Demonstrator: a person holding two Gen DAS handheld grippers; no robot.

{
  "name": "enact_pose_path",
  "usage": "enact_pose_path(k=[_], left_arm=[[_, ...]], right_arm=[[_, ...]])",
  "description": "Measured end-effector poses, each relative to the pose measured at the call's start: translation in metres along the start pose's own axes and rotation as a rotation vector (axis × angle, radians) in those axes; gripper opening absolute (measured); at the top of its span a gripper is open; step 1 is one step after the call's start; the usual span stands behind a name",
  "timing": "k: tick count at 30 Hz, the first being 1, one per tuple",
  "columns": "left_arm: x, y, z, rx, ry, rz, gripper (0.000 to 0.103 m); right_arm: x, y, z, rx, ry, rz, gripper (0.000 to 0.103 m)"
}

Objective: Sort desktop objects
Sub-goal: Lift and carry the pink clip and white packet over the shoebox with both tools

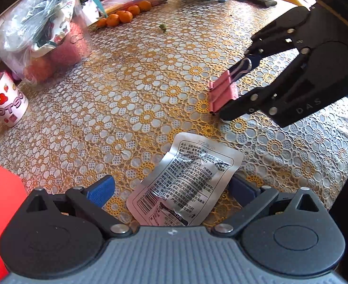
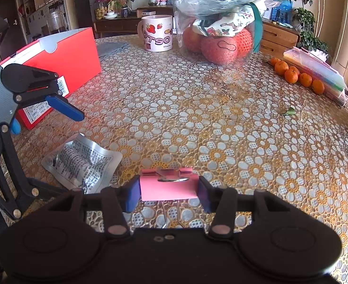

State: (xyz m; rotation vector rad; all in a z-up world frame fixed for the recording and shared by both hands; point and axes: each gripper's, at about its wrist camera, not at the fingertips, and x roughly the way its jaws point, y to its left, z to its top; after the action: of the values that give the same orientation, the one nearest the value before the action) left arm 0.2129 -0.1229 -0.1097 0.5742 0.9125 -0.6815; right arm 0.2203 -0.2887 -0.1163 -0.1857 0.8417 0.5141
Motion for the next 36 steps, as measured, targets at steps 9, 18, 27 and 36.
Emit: enact_pose_path(k=[9,18,27,36], left_arm=[[-0.001,-0.004,0.000,-0.033,-0.044,-0.012,0.091],[0.000,-0.001,0.007,-0.138,-0.035,-0.041,0.063],[-0.012,-0.007,0.002,-0.292,-0.072,0.028,0.058],[-0.027,-0.006,-0.005,-0.439,-0.073,0.062,0.058]], right_arm=[[-0.004,-0.001,-0.004,0.034,-0.001,0.015,0.049],[-0.009,0.001,-0.008,0.064,-0.003,0.007,0.049],[-0.019,0.005,-0.010,0.087,-0.016,-0.024,0.049],[-0.034,0.019,-0.011,0.101,-0.012,-0.050,0.049]])
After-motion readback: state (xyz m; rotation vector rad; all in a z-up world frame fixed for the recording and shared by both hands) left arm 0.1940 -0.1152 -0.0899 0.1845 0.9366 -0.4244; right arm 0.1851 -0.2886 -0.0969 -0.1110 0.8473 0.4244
